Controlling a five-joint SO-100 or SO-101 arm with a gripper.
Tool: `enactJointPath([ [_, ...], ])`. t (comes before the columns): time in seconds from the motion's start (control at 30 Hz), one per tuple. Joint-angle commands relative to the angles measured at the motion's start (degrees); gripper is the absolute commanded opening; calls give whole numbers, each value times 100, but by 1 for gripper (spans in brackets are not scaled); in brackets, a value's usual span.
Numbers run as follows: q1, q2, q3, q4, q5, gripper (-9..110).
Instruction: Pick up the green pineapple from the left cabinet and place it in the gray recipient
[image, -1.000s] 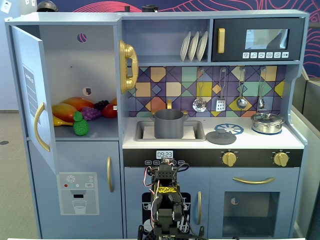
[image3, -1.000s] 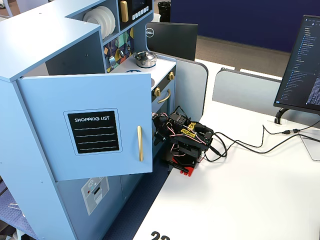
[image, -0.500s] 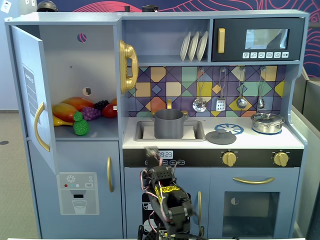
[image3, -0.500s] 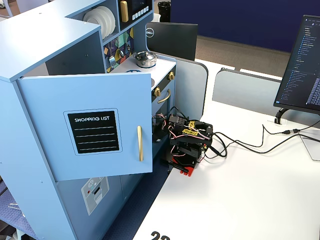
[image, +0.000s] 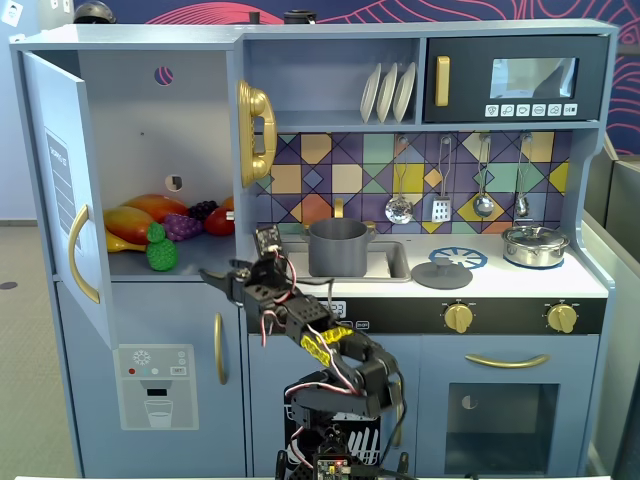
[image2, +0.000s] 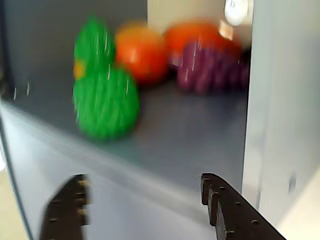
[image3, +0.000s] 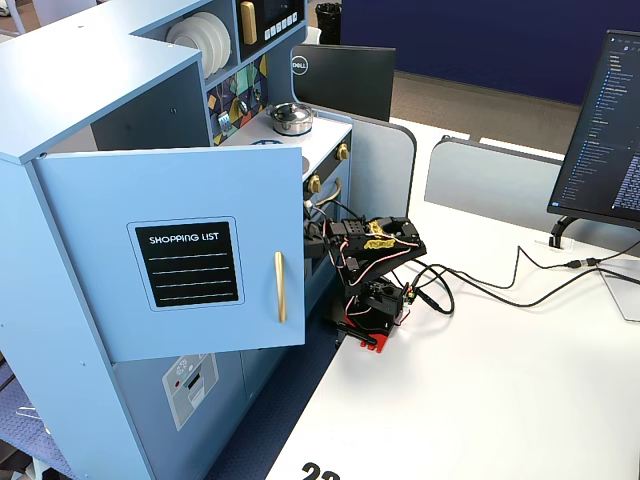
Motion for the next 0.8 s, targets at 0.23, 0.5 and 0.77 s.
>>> enactJointPath([
  [0.23,-229,-1925,-1389,-1055,-237,33],
  [0.5,-387,-3094,-2065,-1608,-290,34],
  [0.77,-422,-4201,-2988,-1775,-466,35],
])
